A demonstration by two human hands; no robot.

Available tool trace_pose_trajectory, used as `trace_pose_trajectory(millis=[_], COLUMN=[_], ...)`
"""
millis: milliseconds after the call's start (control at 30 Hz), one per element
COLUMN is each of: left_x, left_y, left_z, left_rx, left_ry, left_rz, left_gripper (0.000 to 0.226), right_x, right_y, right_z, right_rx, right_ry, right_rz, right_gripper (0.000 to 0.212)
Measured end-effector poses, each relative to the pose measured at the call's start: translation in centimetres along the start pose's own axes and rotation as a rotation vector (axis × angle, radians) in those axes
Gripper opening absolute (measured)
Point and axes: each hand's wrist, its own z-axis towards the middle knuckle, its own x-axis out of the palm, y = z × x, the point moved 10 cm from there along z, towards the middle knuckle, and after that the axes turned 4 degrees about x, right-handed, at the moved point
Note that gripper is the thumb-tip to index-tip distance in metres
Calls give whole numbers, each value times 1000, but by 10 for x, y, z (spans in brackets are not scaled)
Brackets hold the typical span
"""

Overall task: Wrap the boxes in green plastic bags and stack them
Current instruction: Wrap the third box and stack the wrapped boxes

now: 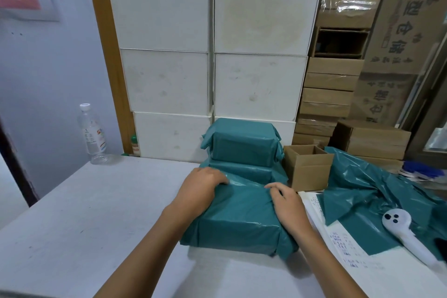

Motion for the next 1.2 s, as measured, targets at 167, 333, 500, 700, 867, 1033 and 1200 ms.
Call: trace_pose_trajectory(millis=[167, 333, 500, 700, 867, 1033, 1200], left_x=[14, 21, 38, 42, 47, 46, 52], left_y=[8, 18, 3, 5, 9, 17, 25], left_z=[-2, -14, -12, -12, -12, -22, -28], left_rx=[-132, -350, -296, -290, -317, -411, -499], left_ry=[220, 267, 324, 317, 304, 144, 61], left_rz=[-60, -461, -309, -273, -331, -697, -948], left_gripper=[59, 38, 51, 57, 58, 27, 30], right_x=[0, 0, -3, -4, 35, 27, 24], right_y=[-6, -3, 18, 78, 38, 33, 29], right_z=[2, 3, 3, -8, -14, -13, -16], right_rx=[38, 15, -61, -259, -75, -57, -2], right_ry=[-6, 9, 70, 48, 260, 195, 196], right_rz=[-57, -187, -572, -434, -398, -76, 127], right_gripper=[33, 35, 37, 34, 34, 19, 20])
